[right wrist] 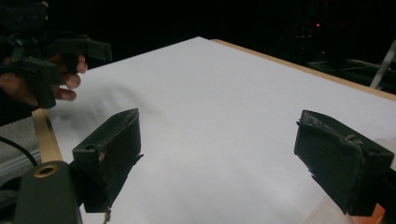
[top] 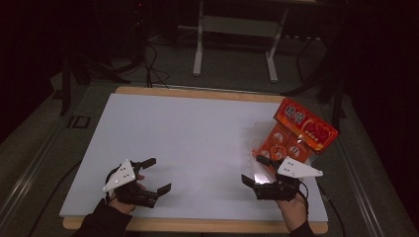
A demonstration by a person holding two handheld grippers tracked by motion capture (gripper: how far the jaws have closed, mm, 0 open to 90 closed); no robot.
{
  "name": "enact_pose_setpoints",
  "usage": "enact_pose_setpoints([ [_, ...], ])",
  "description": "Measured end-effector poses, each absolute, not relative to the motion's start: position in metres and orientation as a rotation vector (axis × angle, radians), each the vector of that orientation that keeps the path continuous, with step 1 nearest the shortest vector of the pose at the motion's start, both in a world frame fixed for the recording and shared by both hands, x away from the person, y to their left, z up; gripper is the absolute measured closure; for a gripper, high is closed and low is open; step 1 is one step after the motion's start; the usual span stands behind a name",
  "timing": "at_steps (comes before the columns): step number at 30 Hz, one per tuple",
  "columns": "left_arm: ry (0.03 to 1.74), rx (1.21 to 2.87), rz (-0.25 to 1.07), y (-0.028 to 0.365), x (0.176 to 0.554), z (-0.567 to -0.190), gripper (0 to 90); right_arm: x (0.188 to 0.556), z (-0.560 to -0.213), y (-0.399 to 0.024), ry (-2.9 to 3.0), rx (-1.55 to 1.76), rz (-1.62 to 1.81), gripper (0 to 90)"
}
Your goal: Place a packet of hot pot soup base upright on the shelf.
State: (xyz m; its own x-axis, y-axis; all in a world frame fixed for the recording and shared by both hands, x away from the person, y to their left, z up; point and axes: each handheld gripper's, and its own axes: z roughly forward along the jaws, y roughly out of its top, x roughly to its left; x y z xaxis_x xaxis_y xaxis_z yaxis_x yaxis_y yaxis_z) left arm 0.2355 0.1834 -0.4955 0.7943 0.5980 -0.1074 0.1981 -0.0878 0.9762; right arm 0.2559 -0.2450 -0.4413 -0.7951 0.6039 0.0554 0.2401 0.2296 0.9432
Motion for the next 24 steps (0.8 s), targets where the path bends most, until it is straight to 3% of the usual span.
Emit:
enact_pose_setpoints([
  [24,0.617,1.672,0.347,0.183,0.235,-0.500,1.8,0.246,-0.465,-0.237,2.236,0.706,1.590,14.5],
])
